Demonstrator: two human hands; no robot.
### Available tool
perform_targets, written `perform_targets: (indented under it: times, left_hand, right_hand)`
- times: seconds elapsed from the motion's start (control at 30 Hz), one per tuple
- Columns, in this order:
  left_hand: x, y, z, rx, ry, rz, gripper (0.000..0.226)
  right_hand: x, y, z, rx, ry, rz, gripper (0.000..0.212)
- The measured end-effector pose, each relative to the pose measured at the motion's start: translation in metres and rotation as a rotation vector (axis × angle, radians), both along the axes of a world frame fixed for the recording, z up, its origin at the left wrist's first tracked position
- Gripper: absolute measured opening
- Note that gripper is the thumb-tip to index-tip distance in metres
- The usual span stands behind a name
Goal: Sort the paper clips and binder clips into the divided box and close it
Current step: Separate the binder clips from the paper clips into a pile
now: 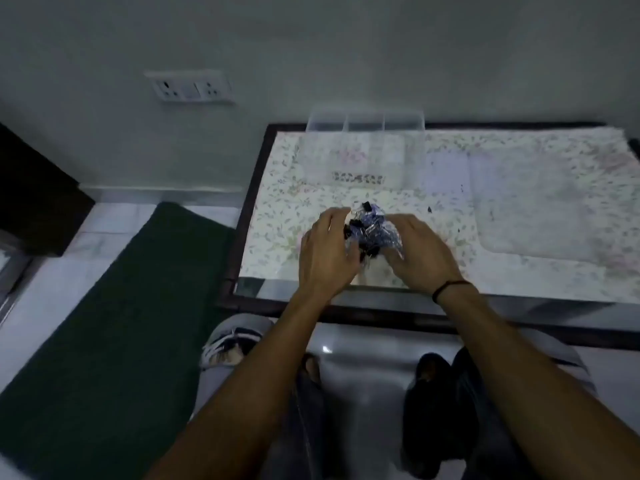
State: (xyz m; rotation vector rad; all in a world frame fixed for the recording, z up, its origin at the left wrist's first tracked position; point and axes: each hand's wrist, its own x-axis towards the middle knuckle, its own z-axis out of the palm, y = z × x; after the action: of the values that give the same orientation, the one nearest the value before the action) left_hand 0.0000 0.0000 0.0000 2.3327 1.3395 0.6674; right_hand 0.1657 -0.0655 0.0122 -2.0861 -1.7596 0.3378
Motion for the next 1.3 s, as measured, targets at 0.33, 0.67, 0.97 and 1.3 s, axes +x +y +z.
perform_targets:
  times: [0.33, 0.67, 0.97, 1.3]
  left_hand:
    - [-0.005, 0.071, 0.016, -0.278, 0.361, 0.046, 0.037]
    - [0.021, 0.102, -0.035, -0.286, 0.441, -0.142, 0.055]
    - [0.029, 0.097, -0.040, -0.266, 0.438, -0.126, 0.027]
    - [0.017, 0.111, -0.030, -0.402, 0.412, -0.035, 0.025]
  right_hand:
    - [0.006, 0.054, 0.002, -0.081, 0.009, -0.038, 0.040]
    - [0.014, 0.128, -0.046, -0.184, -0.090, 0.169, 0.067]
    - [0.013, 0.140, -0.046, -0.318, -0.187, 0.140, 0.031]
    - [0.032, 0.133, -0.029, -0.315, -0.054, 0.038, 0.042]
